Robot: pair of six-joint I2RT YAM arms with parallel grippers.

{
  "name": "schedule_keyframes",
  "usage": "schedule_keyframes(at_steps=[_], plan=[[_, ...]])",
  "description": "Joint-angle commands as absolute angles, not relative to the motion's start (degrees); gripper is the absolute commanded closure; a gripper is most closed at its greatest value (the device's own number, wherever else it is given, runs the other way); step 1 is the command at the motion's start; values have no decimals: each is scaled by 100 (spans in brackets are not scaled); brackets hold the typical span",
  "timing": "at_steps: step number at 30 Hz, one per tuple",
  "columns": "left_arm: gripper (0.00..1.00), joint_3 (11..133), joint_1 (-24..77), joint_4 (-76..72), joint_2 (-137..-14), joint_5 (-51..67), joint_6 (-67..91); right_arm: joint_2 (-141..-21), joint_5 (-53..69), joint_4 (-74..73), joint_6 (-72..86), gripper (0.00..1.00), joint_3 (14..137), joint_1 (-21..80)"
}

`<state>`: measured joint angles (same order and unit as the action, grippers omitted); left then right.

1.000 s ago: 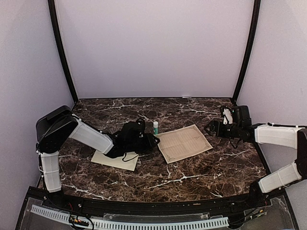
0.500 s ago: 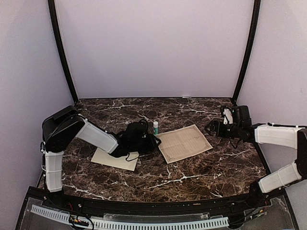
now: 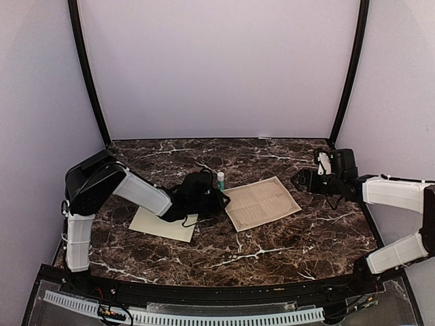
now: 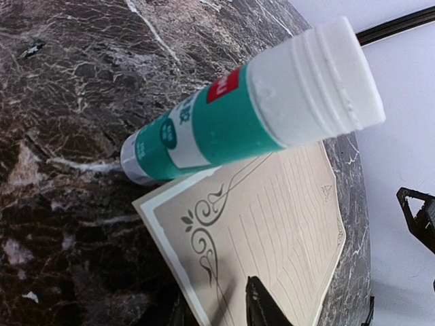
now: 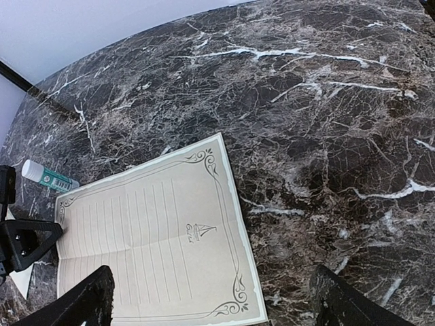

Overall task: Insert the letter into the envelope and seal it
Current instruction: Pick up the letter from the center of the board.

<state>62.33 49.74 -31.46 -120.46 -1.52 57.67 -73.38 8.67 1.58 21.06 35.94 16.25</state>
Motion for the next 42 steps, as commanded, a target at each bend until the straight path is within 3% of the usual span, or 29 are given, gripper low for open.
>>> schedule_keyframes(at_steps=[1, 14, 22, 30, 36, 42], plan=[[72, 6418, 4979, -3099, -12141, -252, 5743, -7194, 732, 170, 2031, 3, 3682, 1677], [99, 6241, 4984, -3531, -11899, -20, 5709, -6857, 533, -95, 2013, 3, 3738, 1672], [100, 5327, 4987, -3305, -10492, 627, 4590, -6266, 683, -396, 1745, 2, 3952, 1670], [100, 5741, 4790, -987, -8829, 1946, 2648, -5704, 2416, -694, 970, 1, 4745, 1676], [100, 6926, 4530, 1303, -8563, 3384, 858, -5980, 3960, -1197, 570, 1, 5699, 1776], [100, 7563, 4480, 2304, -8442, 3983, -283, -6623, 4302, -2209, 61, 3, 6712, 2432]])
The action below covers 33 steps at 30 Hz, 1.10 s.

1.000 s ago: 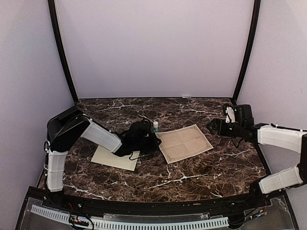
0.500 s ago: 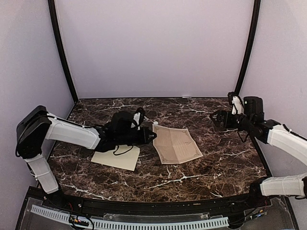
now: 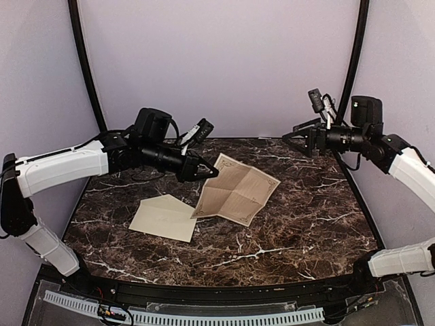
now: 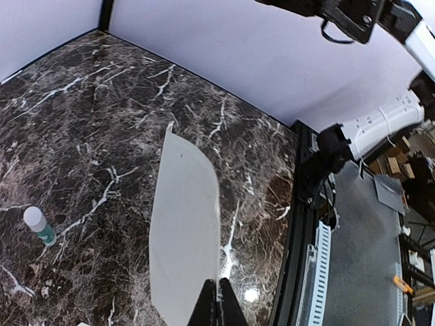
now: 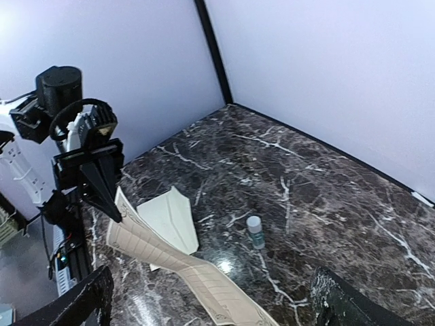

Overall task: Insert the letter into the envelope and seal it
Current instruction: Pick up the letter from the center of the board, then fold the letter.

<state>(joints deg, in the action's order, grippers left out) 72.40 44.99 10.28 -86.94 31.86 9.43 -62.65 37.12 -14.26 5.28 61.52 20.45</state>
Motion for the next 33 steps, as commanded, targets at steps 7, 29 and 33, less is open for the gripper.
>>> schedule_keyframes(at_steps=[7, 29, 33], plan=[[100, 7896, 4448, 2713, -8287, 4672, -762, -7641, 4375, -3304, -377, 10, 7820, 3359], [100, 8661, 4260, 3162, -8651, 5174, -874, -8475, 4978, -3917, -896, 45, 8126, 4253], [100, 8777, 4263, 3305, -8761, 5108, -912, -8469, 4989, -3873, -938, 55, 8155, 4279]])
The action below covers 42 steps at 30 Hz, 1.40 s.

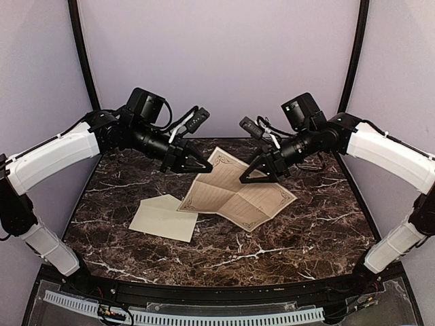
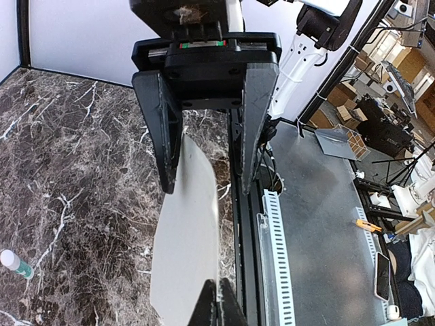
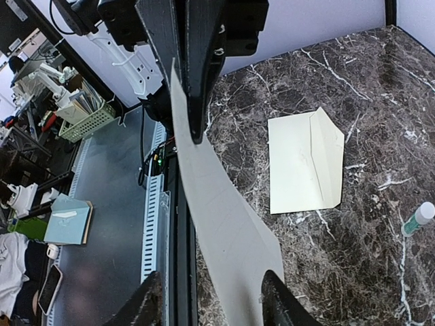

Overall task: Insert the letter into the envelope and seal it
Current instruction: Fold the letter.

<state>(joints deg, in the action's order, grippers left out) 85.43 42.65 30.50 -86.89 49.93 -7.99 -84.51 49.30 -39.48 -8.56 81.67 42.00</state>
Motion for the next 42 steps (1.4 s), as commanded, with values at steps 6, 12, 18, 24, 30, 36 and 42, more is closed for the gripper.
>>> schedule_keyframes(at_steps=[6, 12, 18, 24, 30, 36, 42], plan=[[100, 8798, 4249, 3251, -8796, 4930, -854, -8428, 4923, -3828, -958, 75, 8145, 4278], [100, 8822, 4217, 3115, -8792, 4855, -774, -8373, 4758, -3691, -897, 100, 8034, 4280], [67, 8800, 4187, 2816, -8699, 4389, -632, -8048, 4053, -2709, -339, 100, 7649, 4272], [12, 7529, 3913, 873, -7703, 2861, 383, -7340, 3483, -186, 965, 100, 6456, 4136], [2, 5987, 3489, -1175, -6672, 2304, 1625, -6990, 3187, 2289, 1900, 100, 5727, 4063], [2, 5409, 3480, -1873, -6524, 2799, 2162, -6896, 3143, 3713, 2432, 100, 5536, 4066], [1, 5439, 3512, -1999, -6881, 3562, 2224, -7071, 3502, 4320, 2811, 100, 5692, 4069]])
